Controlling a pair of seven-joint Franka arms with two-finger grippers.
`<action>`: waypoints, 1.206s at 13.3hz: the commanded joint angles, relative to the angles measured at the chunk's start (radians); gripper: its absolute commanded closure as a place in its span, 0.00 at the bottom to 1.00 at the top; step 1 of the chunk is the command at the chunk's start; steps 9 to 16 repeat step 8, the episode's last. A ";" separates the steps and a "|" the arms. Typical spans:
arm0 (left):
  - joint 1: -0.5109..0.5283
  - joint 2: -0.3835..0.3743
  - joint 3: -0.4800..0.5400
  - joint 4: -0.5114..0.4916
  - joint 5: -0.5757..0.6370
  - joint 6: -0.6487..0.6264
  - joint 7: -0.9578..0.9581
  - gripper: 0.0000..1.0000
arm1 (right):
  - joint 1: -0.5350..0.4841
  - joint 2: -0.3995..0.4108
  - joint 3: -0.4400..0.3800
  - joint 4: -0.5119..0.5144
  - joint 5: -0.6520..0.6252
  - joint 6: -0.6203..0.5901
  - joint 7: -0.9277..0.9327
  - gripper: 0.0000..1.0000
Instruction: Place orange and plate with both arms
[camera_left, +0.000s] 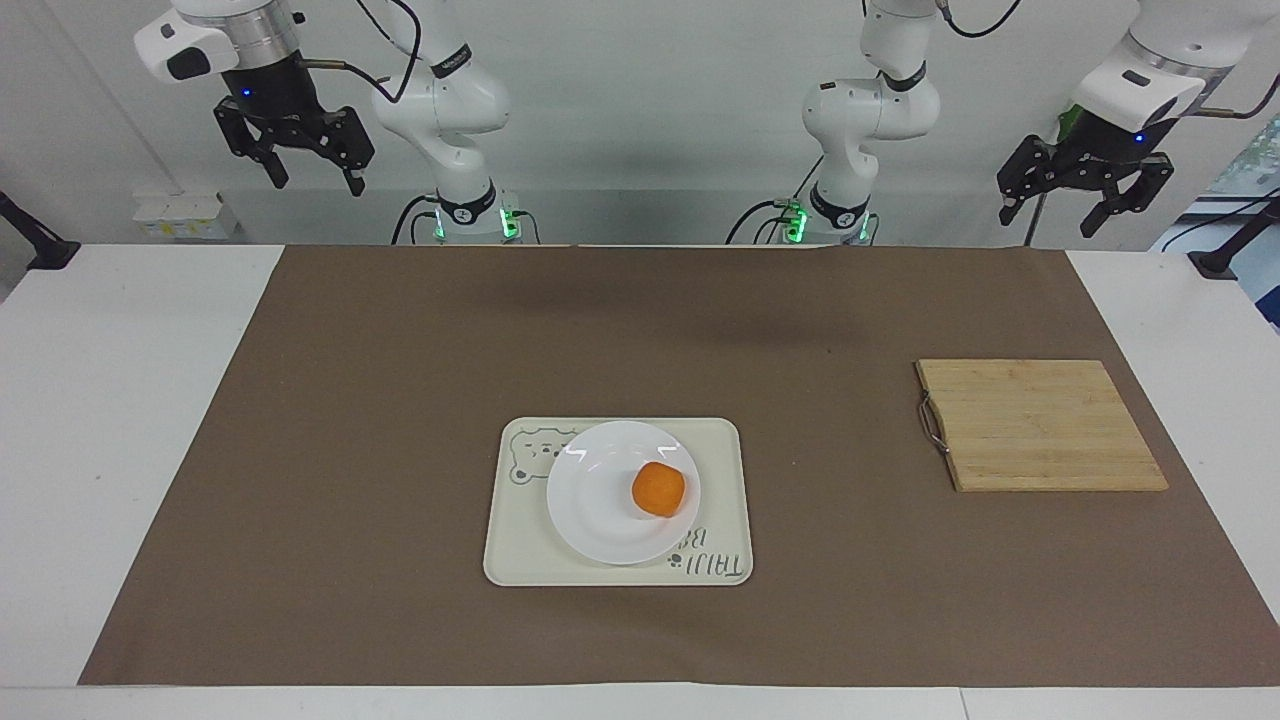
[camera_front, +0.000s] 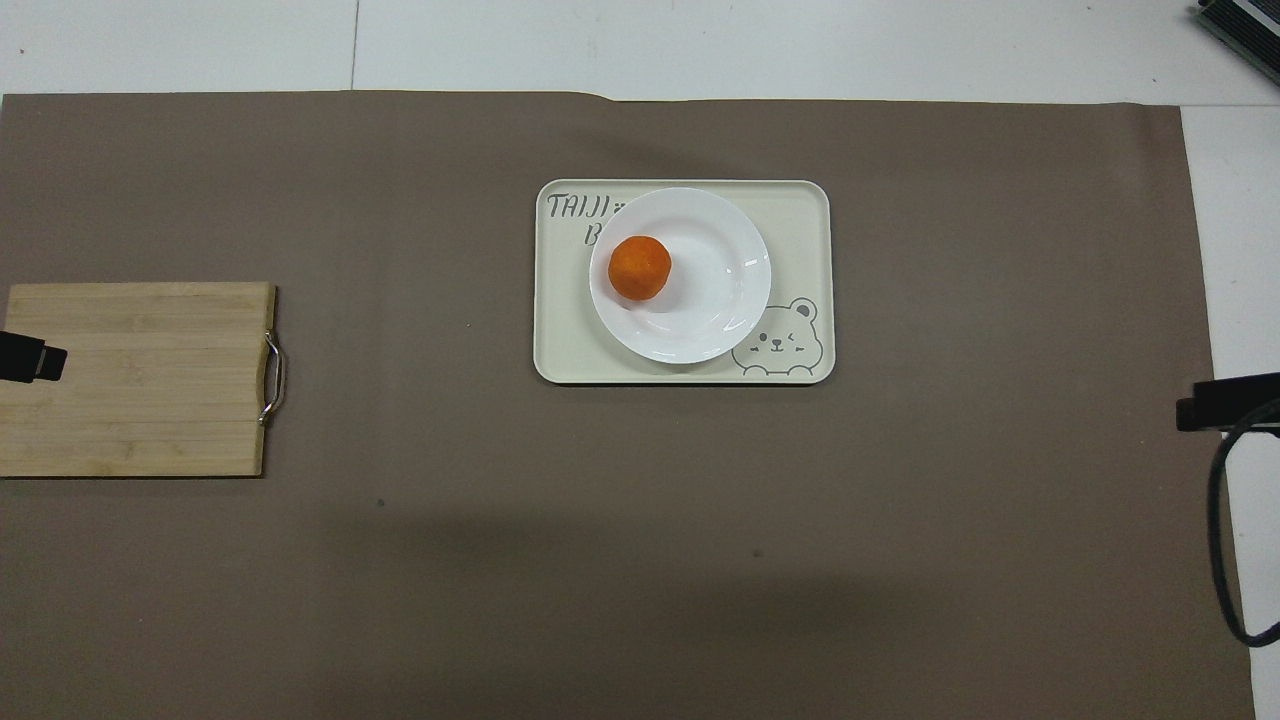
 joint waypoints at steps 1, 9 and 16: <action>0.008 0.003 -0.004 0.021 0.000 -0.021 -0.009 0.00 | -0.011 0.006 0.004 0.012 0.002 0.011 -0.026 0.00; 0.008 0.003 -0.004 0.020 0.000 -0.021 -0.009 0.00 | -0.015 0.006 0.003 0.012 -0.004 0.011 -0.028 0.00; 0.008 0.003 -0.004 0.020 0.000 -0.021 -0.009 0.00 | -0.015 0.006 0.003 0.012 -0.004 0.011 -0.028 0.00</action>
